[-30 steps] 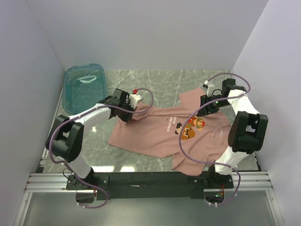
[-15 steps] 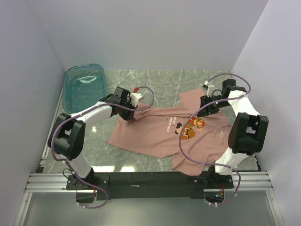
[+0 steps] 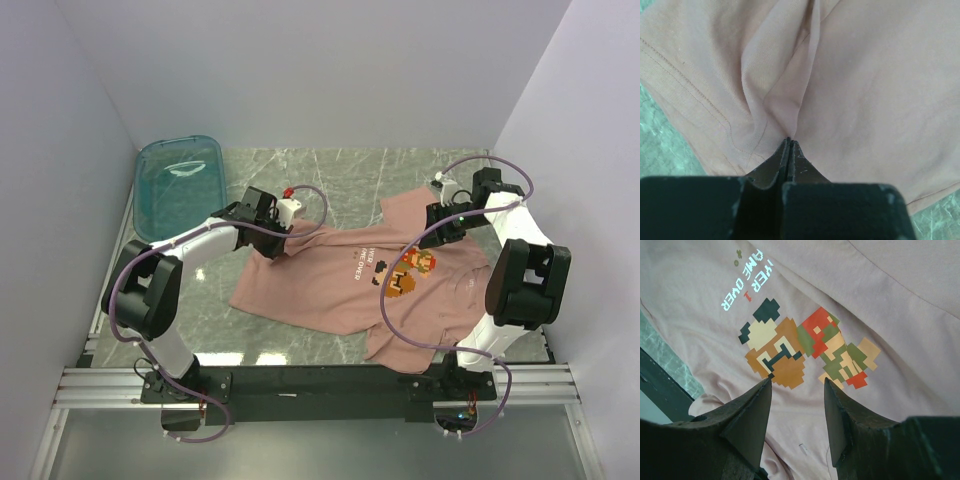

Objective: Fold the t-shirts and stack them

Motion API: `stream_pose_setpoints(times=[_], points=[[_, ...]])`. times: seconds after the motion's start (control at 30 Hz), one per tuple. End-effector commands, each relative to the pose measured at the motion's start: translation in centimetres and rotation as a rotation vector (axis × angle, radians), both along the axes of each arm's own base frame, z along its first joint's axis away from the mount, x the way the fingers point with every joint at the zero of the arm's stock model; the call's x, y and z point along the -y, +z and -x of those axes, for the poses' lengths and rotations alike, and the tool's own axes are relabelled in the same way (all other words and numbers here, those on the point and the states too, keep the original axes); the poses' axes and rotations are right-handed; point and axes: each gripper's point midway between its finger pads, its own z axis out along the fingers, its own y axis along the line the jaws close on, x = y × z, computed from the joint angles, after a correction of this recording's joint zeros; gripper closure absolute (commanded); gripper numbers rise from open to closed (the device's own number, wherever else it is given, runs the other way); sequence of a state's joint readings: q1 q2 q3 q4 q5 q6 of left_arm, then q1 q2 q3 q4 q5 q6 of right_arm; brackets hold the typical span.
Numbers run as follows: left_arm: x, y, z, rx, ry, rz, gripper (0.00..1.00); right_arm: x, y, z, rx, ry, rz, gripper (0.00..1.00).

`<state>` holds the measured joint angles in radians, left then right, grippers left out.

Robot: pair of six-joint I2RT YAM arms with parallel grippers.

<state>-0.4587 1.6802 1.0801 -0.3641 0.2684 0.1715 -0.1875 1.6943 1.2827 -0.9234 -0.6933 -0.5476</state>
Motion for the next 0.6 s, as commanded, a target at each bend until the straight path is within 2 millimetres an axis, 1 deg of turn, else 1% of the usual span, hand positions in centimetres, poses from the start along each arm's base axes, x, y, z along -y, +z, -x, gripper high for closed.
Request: stream_pose_setpoints(times=[0.0,0.13,0.17,0.2,0.23,0.27,0.33,0.37,0.43,0.47,0.53,0.57], points=[[0.9,0.9,-0.1,0.015,-0.01,0.056,1.0,-0.1,1.2,-1.0,0.055,0.009,-0.002,0.47],[1.0,0.6,-0.2,0.008,-0.003,0.056,0.99,-0.1,1.2,-1.0,0.053,0.008,-0.005,0.47],[0.9,0.3,-0.1,-0.001,-0.001,0.051,0.97,-0.1,1.1,-1.0,0.05,0.008,-0.007,0.47],[0.9,0.1,-0.1,-0.004,0.004,0.049,0.91,-0.1,1.1,-1.0,0.048,0.007,-0.007,0.47],[0.8,0.0,-0.1,-0.007,0.01,0.046,0.88,-0.1,1.1,-1.0,0.049,0.007,-0.007,0.47],[0.6,-0.3,0.1,-0.013,0.014,0.037,0.81,-0.1,1.1,-1.0,0.05,0.007,-0.007,0.47],[0.2,-0.6,0.1,-0.009,0.032,0.019,0.75,-0.1,1.0,-0.9,0.049,0.008,-0.005,0.47],[-0.1,-0.7,0.3,-0.005,0.044,0.006,0.67,-0.1,1.1,-0.9,0.05,0.008,-0.005,0.47],[-0.5,-0.5,0.4,0.007,0.06,-0.009,0.64,0.0,0.9,-0.9,0.048,0.006,-0.004,0.47],[-1.2,-0.5,0.6,0.022,0.077,-0.033,0.63,-0.1,0.9,-0.9,0.049,0.009,-0.004,0.47],[-1.8,-0.3,0.7,0.041,0.098,-0.059,0.62,-0.2,0.8,-0.8,0.045,0.007,-0.008,0.47],[-2.5,-0.3,0.7,0.058,0.125,-0.086,0.62,-0.2,0.7,-0.8,0.042,0.007,-0.009,0.47]])
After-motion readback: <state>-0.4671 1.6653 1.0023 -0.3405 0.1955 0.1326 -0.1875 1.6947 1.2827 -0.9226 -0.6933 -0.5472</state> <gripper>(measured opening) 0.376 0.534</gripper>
